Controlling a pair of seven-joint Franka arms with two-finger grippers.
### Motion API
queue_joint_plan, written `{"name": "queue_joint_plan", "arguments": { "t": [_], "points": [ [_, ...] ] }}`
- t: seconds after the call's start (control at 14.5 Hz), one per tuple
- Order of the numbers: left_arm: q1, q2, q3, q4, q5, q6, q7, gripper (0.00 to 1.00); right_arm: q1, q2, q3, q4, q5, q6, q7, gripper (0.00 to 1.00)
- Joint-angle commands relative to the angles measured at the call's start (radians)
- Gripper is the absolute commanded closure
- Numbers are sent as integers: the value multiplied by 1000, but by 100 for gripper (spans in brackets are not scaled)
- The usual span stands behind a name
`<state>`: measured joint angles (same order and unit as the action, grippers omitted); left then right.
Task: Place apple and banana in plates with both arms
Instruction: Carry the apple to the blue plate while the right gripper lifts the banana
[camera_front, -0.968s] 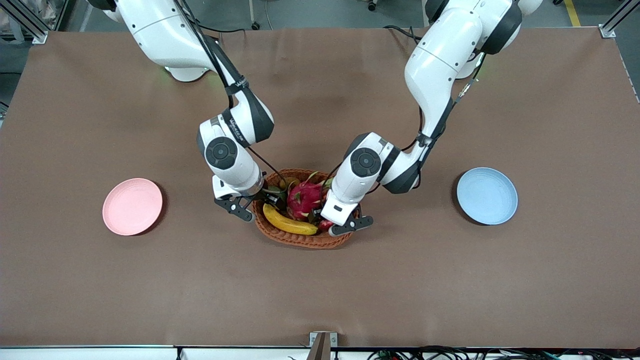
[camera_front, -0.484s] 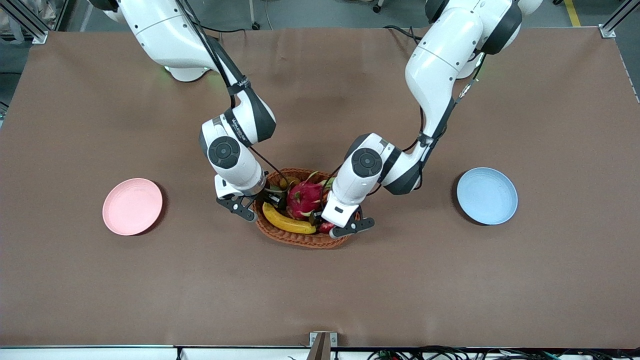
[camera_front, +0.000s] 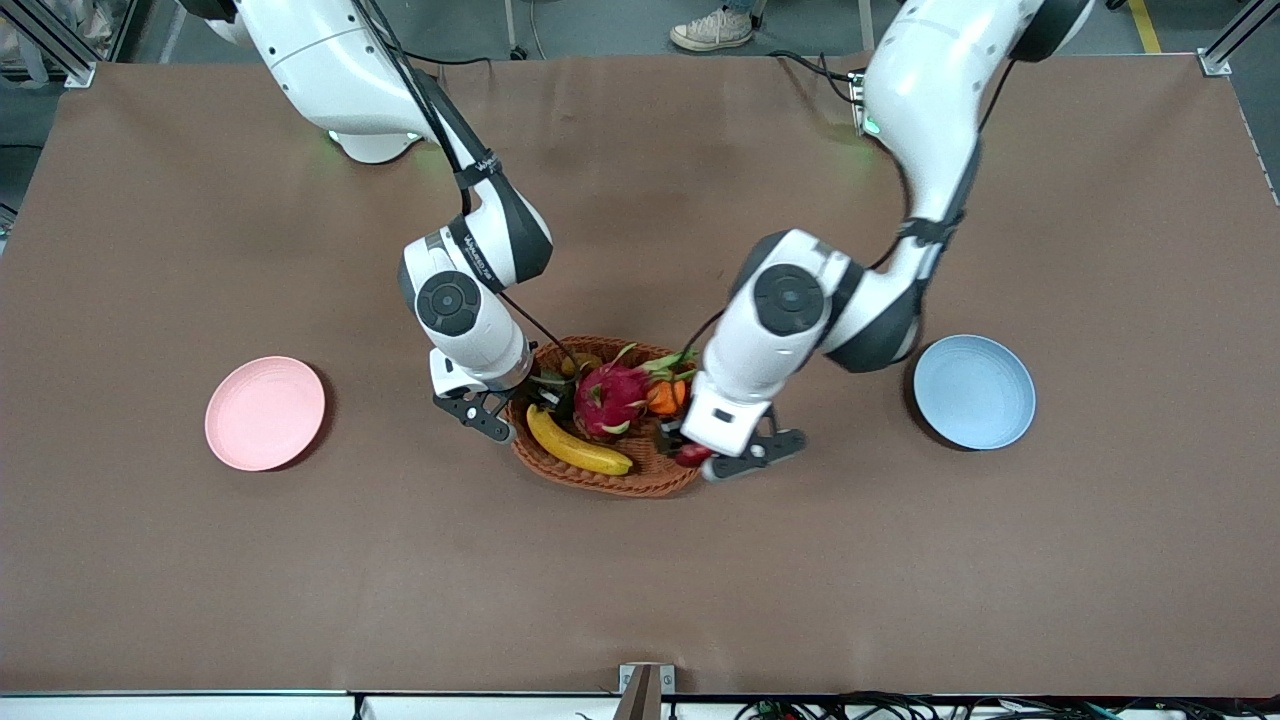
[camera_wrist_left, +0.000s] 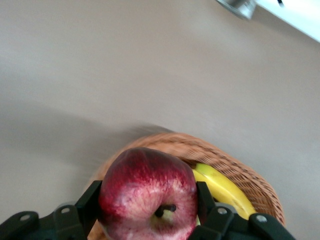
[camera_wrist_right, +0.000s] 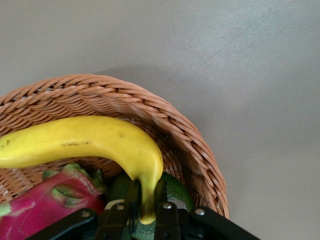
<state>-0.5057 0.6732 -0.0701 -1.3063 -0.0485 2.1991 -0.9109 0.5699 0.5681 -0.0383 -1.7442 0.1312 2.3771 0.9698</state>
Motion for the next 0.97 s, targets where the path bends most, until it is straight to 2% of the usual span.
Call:
{"name": "queue_joint_plan", "arguments": {
  "t": [0.0,0.21,0.41,0.62,0.9],
  "points": [
    [96,-192,-4,-231,-5,-44,120,61,2,-8,-6,-11,-7,-4,12,98],
    [232,-340,-8,-440,-7,-38,289,61,-7,-13,-8,9,-7,-10,4,100],
    [357,-417,-10,-569,-7,-29,446,61,-19,-34,-9,26,-7,-44,-2,100],
    [450,-437,-8,-661,-7,16,581,61,-38,-66,-8,112,-2,-203,-2,100],
    [533,-400,-7,-772,-5,167,696,61,-103,-120,-6,218,8,-433,-69,100]
  ]
}}
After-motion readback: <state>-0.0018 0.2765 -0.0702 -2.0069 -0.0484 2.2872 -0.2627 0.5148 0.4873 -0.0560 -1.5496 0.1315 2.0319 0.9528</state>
